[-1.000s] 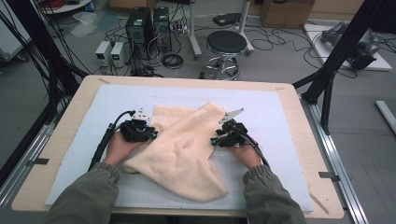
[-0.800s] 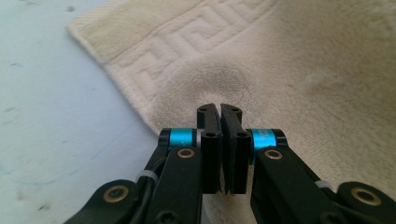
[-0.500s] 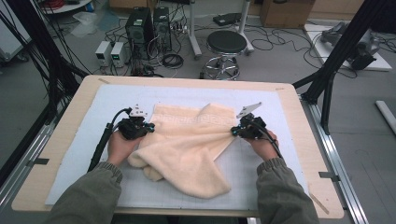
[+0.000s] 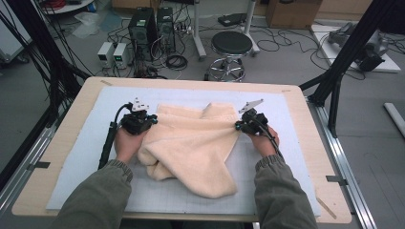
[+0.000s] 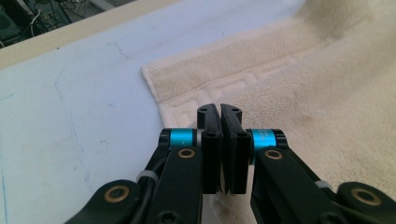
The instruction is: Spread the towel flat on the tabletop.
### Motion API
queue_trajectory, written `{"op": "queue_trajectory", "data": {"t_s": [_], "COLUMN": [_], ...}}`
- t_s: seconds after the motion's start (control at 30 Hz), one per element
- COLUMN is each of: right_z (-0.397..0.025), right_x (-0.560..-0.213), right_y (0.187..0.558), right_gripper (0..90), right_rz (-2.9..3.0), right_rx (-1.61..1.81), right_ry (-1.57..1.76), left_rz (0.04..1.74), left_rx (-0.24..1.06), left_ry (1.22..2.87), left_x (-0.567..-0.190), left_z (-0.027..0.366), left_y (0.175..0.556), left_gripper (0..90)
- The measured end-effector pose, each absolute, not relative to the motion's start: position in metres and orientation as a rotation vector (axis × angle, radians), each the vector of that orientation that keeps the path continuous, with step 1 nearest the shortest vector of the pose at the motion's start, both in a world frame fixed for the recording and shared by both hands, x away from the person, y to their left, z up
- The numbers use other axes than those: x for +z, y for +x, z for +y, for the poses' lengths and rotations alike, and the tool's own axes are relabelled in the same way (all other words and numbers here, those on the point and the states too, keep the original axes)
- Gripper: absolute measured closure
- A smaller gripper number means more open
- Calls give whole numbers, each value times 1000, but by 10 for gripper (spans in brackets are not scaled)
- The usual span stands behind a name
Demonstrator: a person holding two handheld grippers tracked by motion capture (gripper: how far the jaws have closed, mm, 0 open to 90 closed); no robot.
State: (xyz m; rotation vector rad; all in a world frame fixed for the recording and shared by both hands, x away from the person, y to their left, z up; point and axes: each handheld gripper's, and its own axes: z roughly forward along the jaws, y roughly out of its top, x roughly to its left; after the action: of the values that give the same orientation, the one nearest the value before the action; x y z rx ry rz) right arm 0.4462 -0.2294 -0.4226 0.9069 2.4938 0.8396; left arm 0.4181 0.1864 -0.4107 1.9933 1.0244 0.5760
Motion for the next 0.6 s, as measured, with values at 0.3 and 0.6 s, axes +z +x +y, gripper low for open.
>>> {"op": "queue_trajectory", "data": {"t_s": [0.3,0.6], "right_z": [-232,-203], "right_x": [-404,-379], "right_y": [421,351], "right_gripper": [515,429], "right_rz": [2524,2595], "right_rx": [1069,1162], "right_ry": [879,665], "left_rz": [944,771], "left_rx": [486,444], "left_ry": [2003,2052], "left_x": [-394,-383], "left_z": [210,228], "left_y": [397,332], "left_gripper": [638,567]}}
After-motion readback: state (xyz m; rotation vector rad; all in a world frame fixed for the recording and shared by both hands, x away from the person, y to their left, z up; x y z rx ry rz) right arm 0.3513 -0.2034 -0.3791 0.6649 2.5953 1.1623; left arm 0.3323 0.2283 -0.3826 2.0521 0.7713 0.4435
